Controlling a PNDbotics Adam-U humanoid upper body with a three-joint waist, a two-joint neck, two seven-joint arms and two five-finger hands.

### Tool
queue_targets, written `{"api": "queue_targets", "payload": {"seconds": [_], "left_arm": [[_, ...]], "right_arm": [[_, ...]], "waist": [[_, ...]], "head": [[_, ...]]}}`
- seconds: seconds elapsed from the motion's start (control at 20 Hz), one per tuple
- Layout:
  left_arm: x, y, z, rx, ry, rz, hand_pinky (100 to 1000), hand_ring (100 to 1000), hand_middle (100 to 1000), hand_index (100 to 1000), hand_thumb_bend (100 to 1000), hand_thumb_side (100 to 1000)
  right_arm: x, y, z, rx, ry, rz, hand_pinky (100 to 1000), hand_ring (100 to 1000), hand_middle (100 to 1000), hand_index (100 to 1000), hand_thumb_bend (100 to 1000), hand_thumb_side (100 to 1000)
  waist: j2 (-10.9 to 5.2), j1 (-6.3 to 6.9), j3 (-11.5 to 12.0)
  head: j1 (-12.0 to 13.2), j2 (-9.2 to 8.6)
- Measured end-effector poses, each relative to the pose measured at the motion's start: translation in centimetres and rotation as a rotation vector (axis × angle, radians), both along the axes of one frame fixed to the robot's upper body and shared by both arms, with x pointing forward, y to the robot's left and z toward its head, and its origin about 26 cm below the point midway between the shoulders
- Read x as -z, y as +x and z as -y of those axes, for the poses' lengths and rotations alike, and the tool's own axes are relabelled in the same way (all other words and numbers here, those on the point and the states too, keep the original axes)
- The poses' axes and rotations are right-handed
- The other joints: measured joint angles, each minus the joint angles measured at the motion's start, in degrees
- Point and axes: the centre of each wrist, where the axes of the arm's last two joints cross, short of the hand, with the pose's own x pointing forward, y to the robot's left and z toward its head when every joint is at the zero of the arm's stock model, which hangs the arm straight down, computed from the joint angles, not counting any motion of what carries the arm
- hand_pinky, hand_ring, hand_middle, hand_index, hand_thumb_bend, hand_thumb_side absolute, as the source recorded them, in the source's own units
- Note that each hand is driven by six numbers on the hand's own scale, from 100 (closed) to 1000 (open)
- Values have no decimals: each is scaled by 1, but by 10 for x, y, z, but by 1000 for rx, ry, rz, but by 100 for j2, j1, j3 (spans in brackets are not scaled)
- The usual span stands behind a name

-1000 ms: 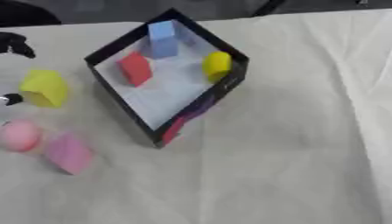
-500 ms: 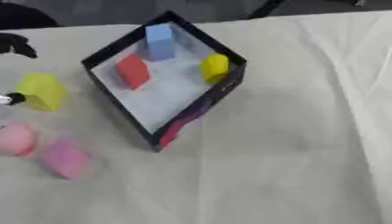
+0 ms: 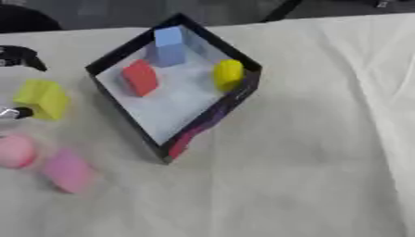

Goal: Pick up objects on the table and place them in the box.

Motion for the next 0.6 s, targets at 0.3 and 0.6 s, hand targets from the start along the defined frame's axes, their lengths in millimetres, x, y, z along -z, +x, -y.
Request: {"api": "queue_targets", "payload": {"seconds": [0.3,0.6], "left_arm": [[0,1,-3,-19,-16,-1,952,1000,834,885,463,251],[0,2,-3,-1,-41,24,938,1000,802,884,432,233]], "right_arm": [[-1,0,-1,-2,0,4,911,608,608,837,100,516],[-1,1,-1,-4,0,-1,911,607,608,836,100,513]], "waist": [[47,0,-51],[89,0,-81]], "head": [[114,-22],[149,-67]]}}
